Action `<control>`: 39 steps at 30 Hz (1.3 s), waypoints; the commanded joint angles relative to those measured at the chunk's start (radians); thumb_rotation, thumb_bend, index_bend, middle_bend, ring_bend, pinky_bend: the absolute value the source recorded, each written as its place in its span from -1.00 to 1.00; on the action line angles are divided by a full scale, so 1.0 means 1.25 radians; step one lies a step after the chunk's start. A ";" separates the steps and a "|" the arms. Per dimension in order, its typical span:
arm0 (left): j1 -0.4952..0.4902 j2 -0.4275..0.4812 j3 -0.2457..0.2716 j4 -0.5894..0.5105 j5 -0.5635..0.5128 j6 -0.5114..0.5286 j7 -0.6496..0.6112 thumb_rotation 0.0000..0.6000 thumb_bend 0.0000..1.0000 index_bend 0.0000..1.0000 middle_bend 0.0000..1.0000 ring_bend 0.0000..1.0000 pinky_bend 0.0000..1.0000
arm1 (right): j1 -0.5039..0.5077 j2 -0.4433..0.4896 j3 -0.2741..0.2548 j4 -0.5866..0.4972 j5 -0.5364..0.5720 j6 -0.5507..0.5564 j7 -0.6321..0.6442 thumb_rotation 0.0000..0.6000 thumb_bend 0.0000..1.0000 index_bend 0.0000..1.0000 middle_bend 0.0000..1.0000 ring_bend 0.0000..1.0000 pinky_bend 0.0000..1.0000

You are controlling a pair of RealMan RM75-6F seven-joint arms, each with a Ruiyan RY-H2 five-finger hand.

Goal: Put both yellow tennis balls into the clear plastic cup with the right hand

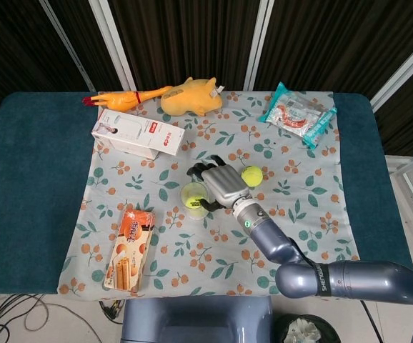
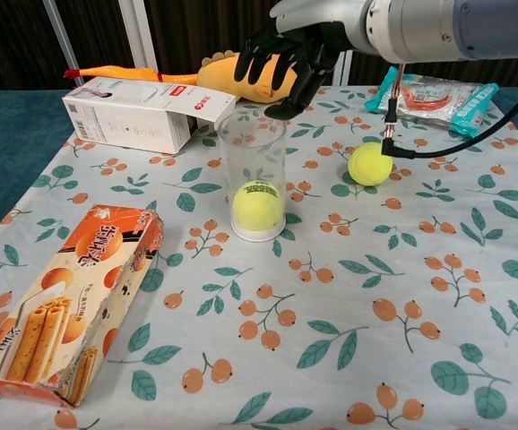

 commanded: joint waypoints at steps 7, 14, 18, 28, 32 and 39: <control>0.001 0.000 -0.001 0.000 0.000 0.002 0.000 1.00 -1.00 -0.86 -1.00 -1.00 -0.82 | -0.058 0.061 -0.015 0.042 0.009 0.062 0.031 1.00 -0.34 -0.57 -0.67 -0.65 -1.00; 0.000 -0.005 0.001 -0.002 0.002 0.003 0.015 1.00 -1.00 -0.86 -1.00 -1.00 -0.82 | -0.122 0.029 -0.100 0.161 -0.024 0.045 0.052 1.00 -0.44 -0.60 -0.76 -0.74 -1.00; -0.002 -0.008 0.001 -0.002 -0.001 0.001 0.024 1.00 -1.00 -0.86 -1.00 -1.00 -0.82 | -0.152 -0.014 -0.132 0.222 -0.043 0.037 0.071 1.00 -0.44 -0.61 -0.80 -0.78 -1.00; -0.009 -0.015 -0.003 0.003 -0.013 -0.010 0.040 1.00 -1.00 -0.86 -1.00 -1.00 -0.82 | -0.192 -0.145 -0.125 0.432 -0.147 -0.021 0.192 1.00 -0.51 -0.61 -0.81 -0.78 -1.00; -0.010 -0.018 -0.004 0.004 -0.015 -0.011 0.045 1.00 -1.00 -0.86 -1.00 -1.00 -0.82 | -0.199 -0.183 -0.116 0.495 -0.184 -0.046 0.234 1.00 -0.51 -0.61 -0.81 -0.71 -1.00; -0.012 -0.020 -0.005 0.006 -0.019 -0.013 0.050 1.00 -1.00 -0.86 -1.00 -1.00 -0.82 | -0.195 -0.230 -0.091 0.567 -0.206 -0.108 0.293 1.00 -0.48 -0.54 -0.73 -0.58 -1.00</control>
